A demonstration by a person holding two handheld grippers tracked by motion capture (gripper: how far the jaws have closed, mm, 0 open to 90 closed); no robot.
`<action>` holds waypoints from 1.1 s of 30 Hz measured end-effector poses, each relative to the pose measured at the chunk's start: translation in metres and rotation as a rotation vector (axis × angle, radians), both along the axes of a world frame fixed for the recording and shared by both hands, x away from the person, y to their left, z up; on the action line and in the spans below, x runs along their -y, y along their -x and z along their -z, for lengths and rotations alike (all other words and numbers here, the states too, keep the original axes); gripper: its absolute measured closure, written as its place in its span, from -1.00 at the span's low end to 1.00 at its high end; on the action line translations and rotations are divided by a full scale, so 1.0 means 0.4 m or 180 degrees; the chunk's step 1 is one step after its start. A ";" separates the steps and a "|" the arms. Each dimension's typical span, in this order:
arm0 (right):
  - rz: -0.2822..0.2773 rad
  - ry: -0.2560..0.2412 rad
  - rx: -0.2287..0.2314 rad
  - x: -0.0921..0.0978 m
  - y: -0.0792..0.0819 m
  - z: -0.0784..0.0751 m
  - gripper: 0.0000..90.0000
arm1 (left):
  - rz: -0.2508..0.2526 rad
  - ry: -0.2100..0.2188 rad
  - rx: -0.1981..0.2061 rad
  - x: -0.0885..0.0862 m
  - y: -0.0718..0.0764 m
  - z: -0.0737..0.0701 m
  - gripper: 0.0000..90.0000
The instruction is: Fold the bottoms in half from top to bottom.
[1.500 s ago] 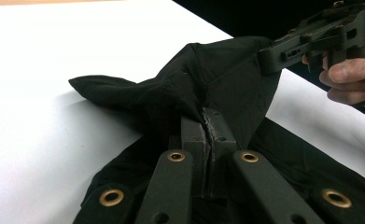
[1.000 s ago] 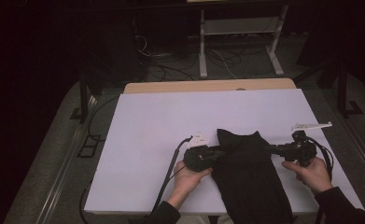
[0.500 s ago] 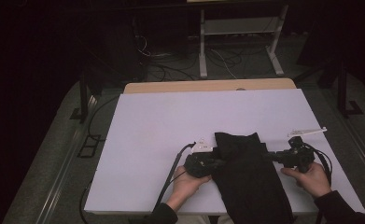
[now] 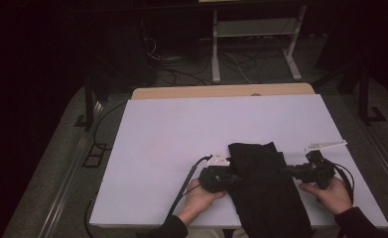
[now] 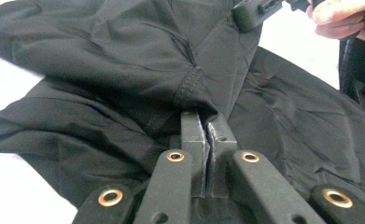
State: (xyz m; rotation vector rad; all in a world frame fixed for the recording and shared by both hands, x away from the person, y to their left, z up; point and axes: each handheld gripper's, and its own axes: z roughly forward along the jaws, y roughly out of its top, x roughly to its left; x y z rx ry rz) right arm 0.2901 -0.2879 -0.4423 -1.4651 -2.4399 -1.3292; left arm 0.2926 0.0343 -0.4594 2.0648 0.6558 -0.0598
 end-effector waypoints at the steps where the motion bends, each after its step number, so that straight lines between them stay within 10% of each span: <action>1: 0.0017 0.0014 0.0017 0.001 0.002 -0.001 0.51 | 0.0013 -0.0009 0.0008 0.002 0.001 0.000 0.92; 17: 0.0336 -0.0560 0.0174 0.069 -0.017 -0.019 -0.71 | 0.0041 -0.0071 0.0063 0.005 0.003 0.002 0.92; 33: 0.0103 -0.0484 0.0220 0.059 -0.105 -0.047 -0.85 | 0.0039 -0.0069 0.0072 -0.002 0.001 -0.001 0.92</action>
